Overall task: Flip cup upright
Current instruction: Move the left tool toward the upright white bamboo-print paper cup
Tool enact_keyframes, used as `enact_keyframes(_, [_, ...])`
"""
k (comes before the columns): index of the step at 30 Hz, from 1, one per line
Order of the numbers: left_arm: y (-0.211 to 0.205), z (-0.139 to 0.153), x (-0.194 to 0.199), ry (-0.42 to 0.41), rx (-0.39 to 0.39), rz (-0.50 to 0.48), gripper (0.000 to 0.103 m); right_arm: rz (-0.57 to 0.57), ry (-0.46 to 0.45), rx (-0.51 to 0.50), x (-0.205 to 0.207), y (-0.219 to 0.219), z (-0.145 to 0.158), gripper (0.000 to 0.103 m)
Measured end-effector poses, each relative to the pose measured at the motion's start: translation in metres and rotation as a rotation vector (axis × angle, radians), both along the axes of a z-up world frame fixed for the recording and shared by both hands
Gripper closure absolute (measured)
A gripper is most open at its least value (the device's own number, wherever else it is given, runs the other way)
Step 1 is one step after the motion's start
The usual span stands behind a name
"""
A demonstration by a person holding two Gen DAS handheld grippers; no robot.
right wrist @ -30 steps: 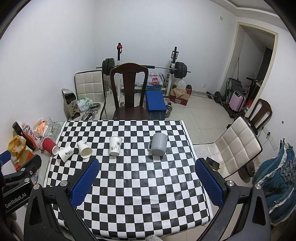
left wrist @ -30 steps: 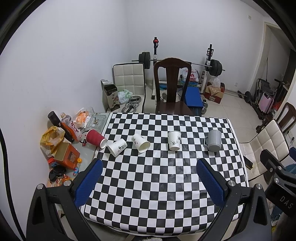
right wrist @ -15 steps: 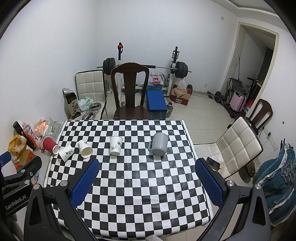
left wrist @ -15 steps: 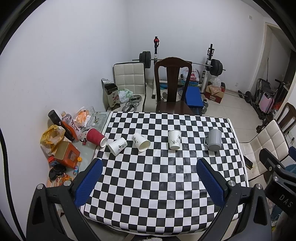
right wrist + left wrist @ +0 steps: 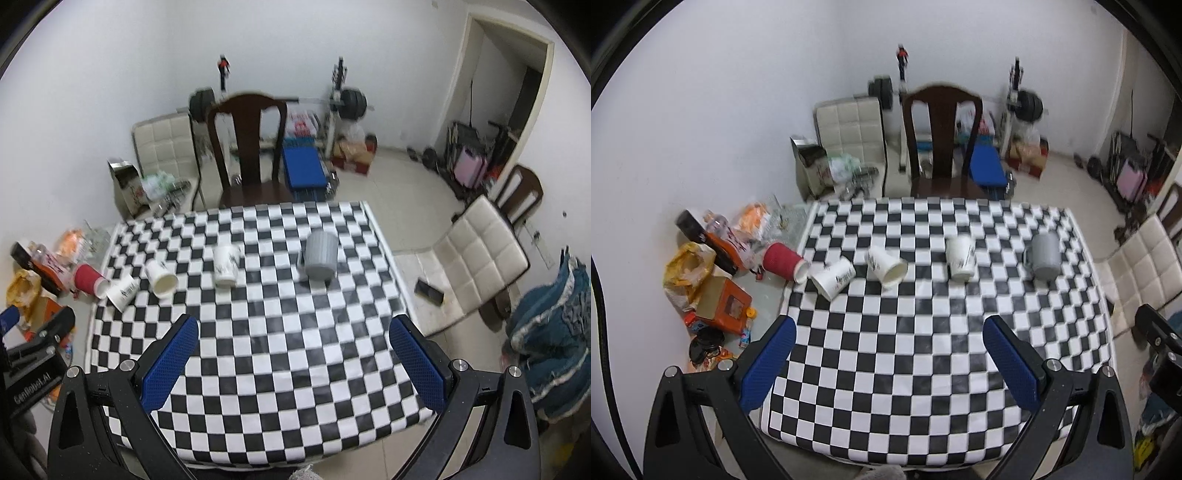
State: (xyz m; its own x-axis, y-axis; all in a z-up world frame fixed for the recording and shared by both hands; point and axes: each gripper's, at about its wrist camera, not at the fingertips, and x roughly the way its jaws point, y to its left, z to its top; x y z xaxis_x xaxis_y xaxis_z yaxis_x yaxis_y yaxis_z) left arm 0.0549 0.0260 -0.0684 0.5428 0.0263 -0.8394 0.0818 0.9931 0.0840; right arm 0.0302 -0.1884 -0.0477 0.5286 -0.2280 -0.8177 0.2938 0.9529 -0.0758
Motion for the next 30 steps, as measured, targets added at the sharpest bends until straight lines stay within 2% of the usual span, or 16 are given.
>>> enact_keyframes(6, [-0.007, -0.067, 0.04, 0.146, 0.028, -0.038, 0.0, -0.069, 0.162, 0.024, 0.033, -0.014, -0.097, 0.0])
enact_keyframes(10, [-0.024, -0.124, 0.077, 0.3, 0.026, -0.07, 0.0, -0.106, 0.295, 0.045, 0.059, -0.038, -0.173, 0.0])
enact_keyframes(16, [-0.061, -0.181, 0.121, 0.423, 0.043, -0.089, 0.003, -0.127, 0.45, 0.059, 0.106, -0.079, -0.276, 0.0])
enact_keyframes(18, [-0.075, -0.195, 0.136, 0.46, 0.039, -0.1, 0.005, -0.128, 0.498, 0.055, 0.121, -0.089, -0.299, 0.0])
enact_keyframes(21, [-0.102, -0.211, 0.163, 0.486, 0.061, -0.137, 0.021, -0.128, 0.55, 0.054, 0.144, -0.101, -0.328, 0.0])
enact_keyframes(22, [-0.115, -0.218, 0.176, 0.499, 0.062, -0.152, 0.023, -0.126, 0.566, 0.051, 0.151, -0.104, -0.336, 0.0])
enact_keyframes(30, [-0.151, -0.253, 0.258, 0.537, 0.014, -0.162, 0.025, -0.102, 0.65, 0.052, 0.205, -0.125, -0.384, 0.0])
